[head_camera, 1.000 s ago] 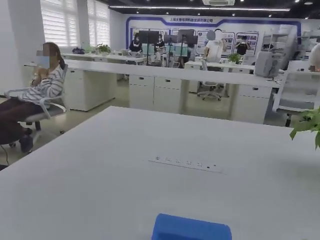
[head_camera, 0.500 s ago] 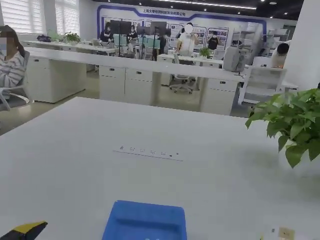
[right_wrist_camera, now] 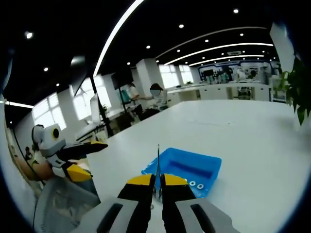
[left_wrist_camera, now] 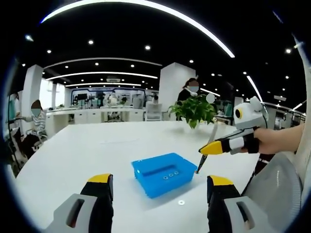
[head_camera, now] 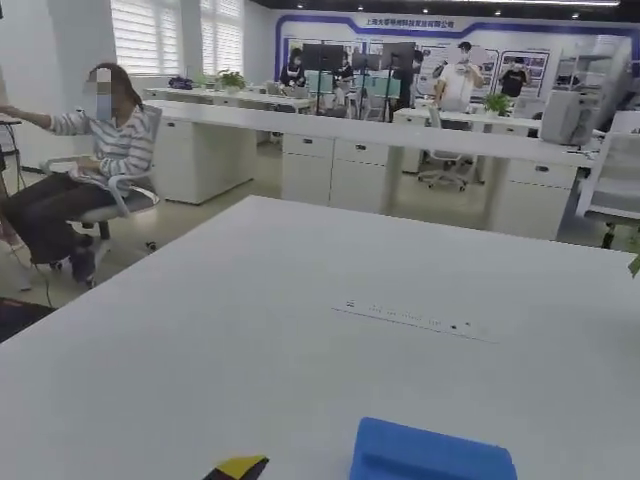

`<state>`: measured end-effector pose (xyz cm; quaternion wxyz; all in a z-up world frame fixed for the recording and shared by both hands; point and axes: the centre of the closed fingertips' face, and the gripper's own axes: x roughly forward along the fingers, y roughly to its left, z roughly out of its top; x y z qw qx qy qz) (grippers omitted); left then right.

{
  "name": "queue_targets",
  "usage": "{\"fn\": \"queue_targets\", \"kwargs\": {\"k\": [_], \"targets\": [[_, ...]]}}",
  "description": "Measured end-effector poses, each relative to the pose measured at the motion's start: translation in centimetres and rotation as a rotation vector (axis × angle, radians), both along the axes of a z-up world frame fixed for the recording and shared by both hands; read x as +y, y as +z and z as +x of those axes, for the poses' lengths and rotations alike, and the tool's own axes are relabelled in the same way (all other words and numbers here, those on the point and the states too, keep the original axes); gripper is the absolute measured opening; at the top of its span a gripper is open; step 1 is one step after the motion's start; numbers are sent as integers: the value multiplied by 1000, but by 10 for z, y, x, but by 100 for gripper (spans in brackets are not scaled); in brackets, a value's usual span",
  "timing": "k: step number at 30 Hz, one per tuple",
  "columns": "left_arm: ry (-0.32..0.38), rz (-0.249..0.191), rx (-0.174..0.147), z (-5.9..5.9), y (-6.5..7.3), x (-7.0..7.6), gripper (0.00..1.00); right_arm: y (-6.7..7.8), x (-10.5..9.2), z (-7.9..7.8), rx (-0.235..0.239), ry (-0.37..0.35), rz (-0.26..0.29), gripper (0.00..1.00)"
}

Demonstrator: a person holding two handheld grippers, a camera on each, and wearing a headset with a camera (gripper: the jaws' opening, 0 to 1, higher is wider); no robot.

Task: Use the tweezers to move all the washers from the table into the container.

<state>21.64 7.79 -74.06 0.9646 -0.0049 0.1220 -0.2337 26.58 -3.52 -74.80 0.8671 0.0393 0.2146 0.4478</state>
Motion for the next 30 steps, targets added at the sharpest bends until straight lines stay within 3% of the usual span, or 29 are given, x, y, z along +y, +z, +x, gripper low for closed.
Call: {"fn": "queue_targets", "kwargs": {"k": [2, 4, 5, 9, 13, 17, 30], "targets": [[10, 6, -4, 1, 0, 3, 80, 1, 3, 4, -7, -19, -3, 3], [7, 13, 29, 0, -6, 4, 80, 4, 5, 8, -14, -45, -10, 3], [1, 17, 31, 0, -7, 4, 80, 6, 6, 8, -17, -50, -10, 3], [-43, 39, 9, -3, -5, -3, 80, 16, 12, 15, -31, -88, -14, 3], [-68, 24, 10, -4, -5, -7, 79, 22, 22, 21, -46, -101, -22, 3], [-58, 28, 6, -2, -5, -4, 77, 20, 32, 31, -45, -86, -49, 3], [-35, 65, 4, -1, -8, -1, 76, 10, 49, 63, -16, -62, -57, 3]]}}
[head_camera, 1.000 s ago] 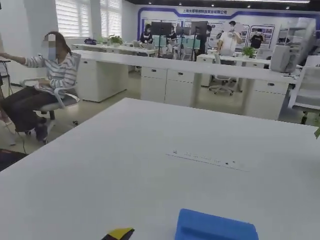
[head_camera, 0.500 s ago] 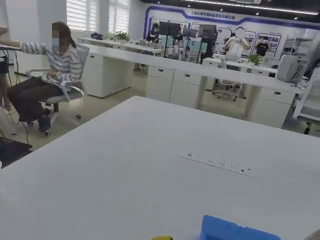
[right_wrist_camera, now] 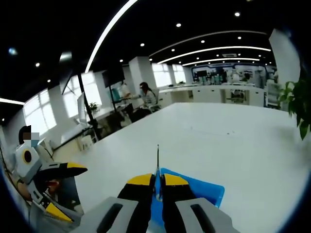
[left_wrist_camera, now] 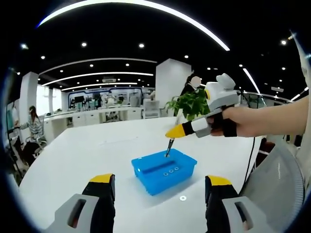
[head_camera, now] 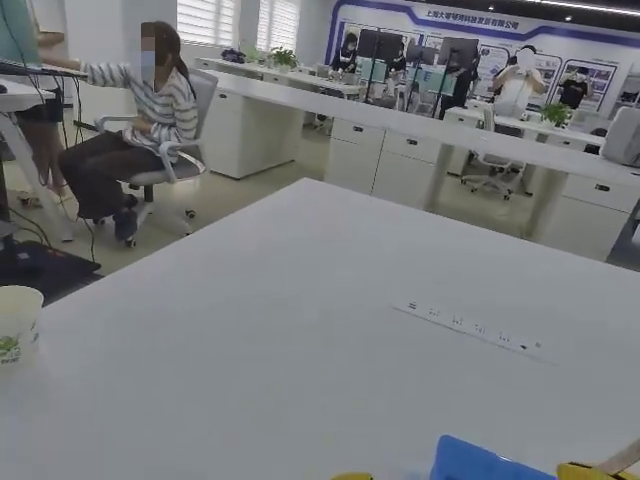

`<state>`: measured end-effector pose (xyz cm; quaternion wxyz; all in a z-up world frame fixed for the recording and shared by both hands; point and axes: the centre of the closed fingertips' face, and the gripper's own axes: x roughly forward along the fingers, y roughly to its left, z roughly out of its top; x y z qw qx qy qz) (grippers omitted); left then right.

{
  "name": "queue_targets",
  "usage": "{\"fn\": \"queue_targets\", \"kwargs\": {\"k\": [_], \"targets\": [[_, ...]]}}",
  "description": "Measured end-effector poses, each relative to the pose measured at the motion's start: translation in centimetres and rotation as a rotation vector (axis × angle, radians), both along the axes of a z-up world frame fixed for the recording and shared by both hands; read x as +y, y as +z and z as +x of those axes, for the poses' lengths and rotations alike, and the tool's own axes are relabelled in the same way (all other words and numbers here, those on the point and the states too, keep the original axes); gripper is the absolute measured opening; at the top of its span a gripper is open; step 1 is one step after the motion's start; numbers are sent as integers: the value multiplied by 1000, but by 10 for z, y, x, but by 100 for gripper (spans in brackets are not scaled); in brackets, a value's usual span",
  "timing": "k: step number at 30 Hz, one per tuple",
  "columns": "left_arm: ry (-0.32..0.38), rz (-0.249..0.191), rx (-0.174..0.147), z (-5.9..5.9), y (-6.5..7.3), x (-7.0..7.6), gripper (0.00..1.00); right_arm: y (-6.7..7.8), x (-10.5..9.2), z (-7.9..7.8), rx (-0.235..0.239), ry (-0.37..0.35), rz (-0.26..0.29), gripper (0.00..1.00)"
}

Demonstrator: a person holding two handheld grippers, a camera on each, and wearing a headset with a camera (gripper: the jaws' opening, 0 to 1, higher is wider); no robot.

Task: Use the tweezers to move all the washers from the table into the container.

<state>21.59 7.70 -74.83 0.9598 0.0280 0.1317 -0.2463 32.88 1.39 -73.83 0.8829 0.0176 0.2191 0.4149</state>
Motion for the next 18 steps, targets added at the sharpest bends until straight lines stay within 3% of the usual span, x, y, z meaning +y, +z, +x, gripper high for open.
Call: {"fn": "queue_targets", "kwargs": {"k": [5, 9, 14, 18], "targets": [[4, 13, 5, 0, -2, 1, 76, -9, 6, 11, 19, 13, -2, 3], [10, 10, 5, 0, -2, 2, 76, -22, 10, 26, 61, 47, -16, 3], [10, 19, 6, -1, -2, 3, 76, -35, 15, 30, 78, 97, -67, 3], [14, 19, 5, -1, -2, 4, 76, -53, 18, 29, 98, 144, -121, 3]]}}
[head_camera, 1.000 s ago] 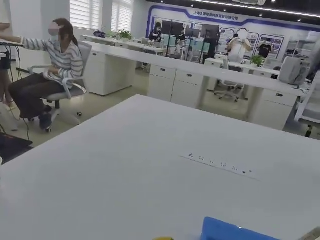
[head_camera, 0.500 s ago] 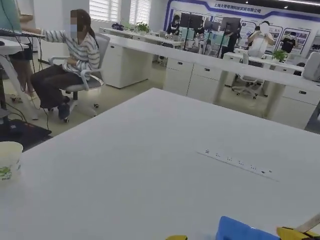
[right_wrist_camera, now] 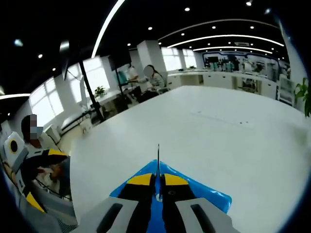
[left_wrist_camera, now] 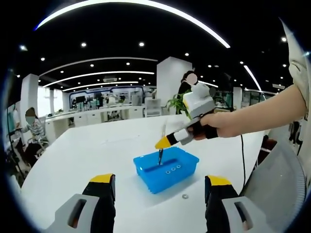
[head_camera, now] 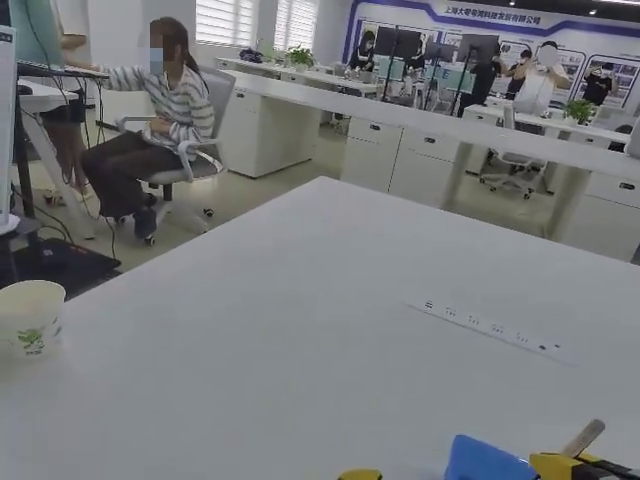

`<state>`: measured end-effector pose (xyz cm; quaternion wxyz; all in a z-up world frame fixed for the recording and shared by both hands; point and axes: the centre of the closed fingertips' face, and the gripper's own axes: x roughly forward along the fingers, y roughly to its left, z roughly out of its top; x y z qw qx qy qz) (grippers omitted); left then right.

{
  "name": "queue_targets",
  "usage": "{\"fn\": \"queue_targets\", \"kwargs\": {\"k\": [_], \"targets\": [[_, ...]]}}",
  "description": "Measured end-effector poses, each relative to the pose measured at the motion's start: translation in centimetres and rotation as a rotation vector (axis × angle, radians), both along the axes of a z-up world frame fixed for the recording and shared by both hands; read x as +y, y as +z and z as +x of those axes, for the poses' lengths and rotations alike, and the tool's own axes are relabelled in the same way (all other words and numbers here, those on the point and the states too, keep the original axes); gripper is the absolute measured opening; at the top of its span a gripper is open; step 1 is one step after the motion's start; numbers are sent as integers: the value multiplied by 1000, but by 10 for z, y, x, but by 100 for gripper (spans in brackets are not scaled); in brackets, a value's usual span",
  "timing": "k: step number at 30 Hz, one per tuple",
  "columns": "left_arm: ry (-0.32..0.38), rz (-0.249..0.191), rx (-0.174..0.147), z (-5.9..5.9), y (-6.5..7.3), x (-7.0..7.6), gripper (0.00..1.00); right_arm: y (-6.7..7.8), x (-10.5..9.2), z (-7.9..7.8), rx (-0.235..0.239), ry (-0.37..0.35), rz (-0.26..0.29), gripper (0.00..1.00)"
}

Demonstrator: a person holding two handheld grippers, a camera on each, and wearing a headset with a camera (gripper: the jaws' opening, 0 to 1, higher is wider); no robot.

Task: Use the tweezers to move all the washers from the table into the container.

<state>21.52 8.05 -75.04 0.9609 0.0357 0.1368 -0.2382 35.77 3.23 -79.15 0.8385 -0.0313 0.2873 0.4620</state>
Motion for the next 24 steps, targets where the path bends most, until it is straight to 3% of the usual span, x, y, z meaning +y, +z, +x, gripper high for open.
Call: {"fn": "queue_targets", "kwargs": {"k": [7, 16, 24], "targets": [[-4, 11, 3, -1, -2, 0, 75, -18, 3, 1, 34, 40, -51, 3], [-3, 12, 1, 0, -2, 0, 75, -25, 5, 0, 23, 58, -86, 3], [3, 15, 1, 0, -3, 1, 75, -32, 3, -3, 45, 41, -92, 3]]}}
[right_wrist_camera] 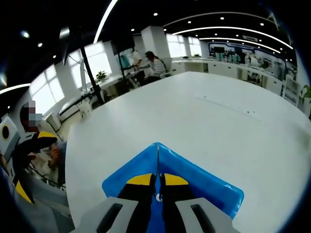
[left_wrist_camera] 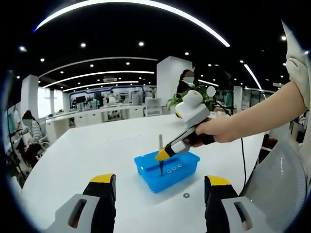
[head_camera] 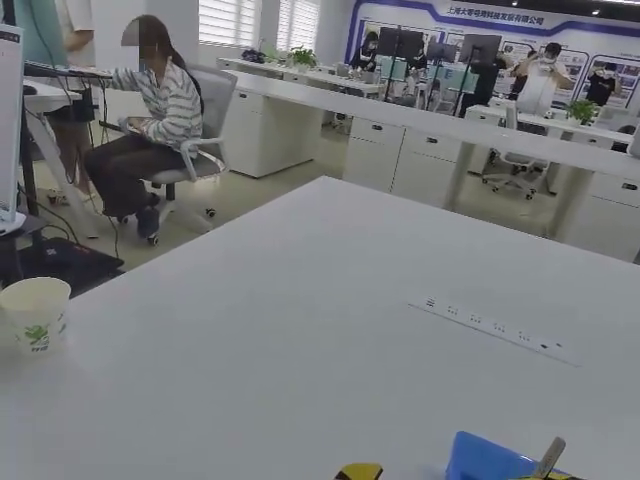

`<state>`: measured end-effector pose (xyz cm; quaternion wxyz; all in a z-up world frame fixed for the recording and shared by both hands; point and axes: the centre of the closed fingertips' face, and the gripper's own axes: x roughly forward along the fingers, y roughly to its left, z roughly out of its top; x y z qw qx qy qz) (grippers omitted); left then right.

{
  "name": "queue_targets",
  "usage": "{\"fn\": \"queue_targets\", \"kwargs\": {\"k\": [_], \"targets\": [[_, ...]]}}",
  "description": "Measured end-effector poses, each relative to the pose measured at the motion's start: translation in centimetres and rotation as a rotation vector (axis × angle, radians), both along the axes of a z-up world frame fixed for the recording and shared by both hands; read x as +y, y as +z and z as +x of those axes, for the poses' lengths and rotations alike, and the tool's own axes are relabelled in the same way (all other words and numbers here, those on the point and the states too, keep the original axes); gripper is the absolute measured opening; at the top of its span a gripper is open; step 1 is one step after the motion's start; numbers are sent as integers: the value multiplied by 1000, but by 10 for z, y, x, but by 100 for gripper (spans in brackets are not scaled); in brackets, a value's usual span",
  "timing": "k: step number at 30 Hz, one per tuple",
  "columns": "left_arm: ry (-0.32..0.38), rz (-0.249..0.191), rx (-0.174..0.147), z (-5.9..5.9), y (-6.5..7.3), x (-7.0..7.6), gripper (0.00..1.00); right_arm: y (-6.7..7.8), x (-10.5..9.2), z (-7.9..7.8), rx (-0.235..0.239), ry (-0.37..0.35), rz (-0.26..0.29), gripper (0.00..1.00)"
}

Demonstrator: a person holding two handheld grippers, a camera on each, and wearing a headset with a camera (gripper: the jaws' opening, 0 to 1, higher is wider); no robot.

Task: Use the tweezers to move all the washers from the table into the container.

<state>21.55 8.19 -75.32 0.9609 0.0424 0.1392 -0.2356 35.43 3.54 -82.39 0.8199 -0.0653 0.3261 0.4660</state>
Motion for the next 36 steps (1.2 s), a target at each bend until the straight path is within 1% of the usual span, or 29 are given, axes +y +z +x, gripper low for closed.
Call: {"fn": "queue_targets", "kwargs": {"k": [5, 9, 12, 14, 18, 21, 22, 24, 26, 30, 32, 36], "targets": [[-3, 7, 3, 0, -1, -1, 75, 0, 2, 1, -10, 0, -6, 3], [-1, 7, 3, 0, -2, 0, 75, 2, 3, -1, -12, 1, 1, 3], [-1, 5, 4, 0, -1, 0, 75, 8, 2, -4, -24, -4, 19, 3], [0, 5, 5, 0, -1, 0, 75, 12, 1, -5, -23, -7, 30, 3], [-1, 3, 4, 0, -2, 0, 74, 24, -1, -9, -43, -10, 55, 3], [-5, 4, 6, 0, -2, -1, 74, 38, -3, -14, -56, -19, 84, 3], [-6, 5, 8, 0, -3, -1, 74, 40, -3, -15, -60, -19, 88, 3], [-7, 6, 10, 0, -3, -1, 74, 52, -3, -20, -73, -18, 116, 3], [-8, 6, 11, 0, -3, -1, 74, 61, -4, -25, -83, -14, 133, 3], [-8, 1, 9, 0, -3, -1, 74, 73, -5, -34, -95, -16, 155, 3], [-11, 1, 9, 0, -3, -2, 74, 79, -5, -38, -95, -20, 172, 3], [-15, 1, 10, 0, -3, -3, 74, 87, -5, -46, -95, -23, 197, 3]]}}
